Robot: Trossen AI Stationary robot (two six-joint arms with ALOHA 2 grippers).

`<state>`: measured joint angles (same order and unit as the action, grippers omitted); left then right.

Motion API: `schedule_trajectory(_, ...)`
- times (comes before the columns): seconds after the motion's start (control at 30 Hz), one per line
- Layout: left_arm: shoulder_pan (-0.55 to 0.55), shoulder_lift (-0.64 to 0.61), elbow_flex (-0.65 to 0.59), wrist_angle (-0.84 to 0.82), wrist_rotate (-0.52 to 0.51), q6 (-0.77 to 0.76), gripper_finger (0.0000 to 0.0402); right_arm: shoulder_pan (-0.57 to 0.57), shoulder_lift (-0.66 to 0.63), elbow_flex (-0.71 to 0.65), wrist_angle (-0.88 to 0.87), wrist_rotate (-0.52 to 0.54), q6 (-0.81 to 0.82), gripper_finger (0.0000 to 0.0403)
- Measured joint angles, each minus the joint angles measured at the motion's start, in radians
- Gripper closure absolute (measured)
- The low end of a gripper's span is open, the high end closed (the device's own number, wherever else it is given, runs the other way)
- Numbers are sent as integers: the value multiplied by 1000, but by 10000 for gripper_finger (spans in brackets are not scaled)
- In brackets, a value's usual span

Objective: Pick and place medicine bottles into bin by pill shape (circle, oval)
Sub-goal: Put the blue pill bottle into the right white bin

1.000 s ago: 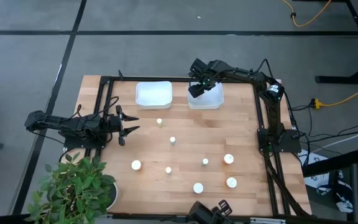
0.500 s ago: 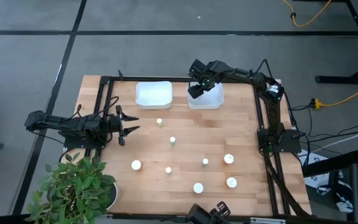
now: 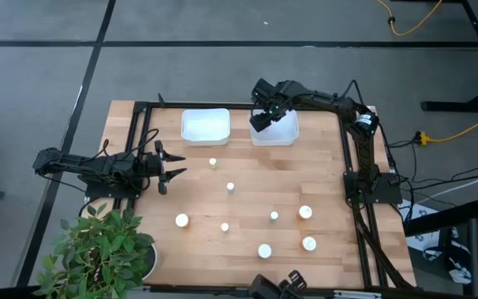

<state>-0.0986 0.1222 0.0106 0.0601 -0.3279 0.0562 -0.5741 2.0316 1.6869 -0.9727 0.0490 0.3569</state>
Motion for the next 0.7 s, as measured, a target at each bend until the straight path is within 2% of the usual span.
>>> schedule_trajectory(0.17, 0, 0, 0, 0, 0, 0, 235, 54, -1, 100, -94, 1, -27, 230)
schedule_trajectory(0.37, 0, 0, 0, 0, 0, 0, 235, 190, -1, 228, -199, -4, -116, 230)
schedule_trajectory(0.57, 0, 0, 0, 0, 0, 0, 235, 339, -2, 251, -116, -215, -299, 230)
schedule_trajectory(0.7, 0, 0, 0, 0, 0, 0, 235, 436, -2, 205, -37, -253, -439, 230)
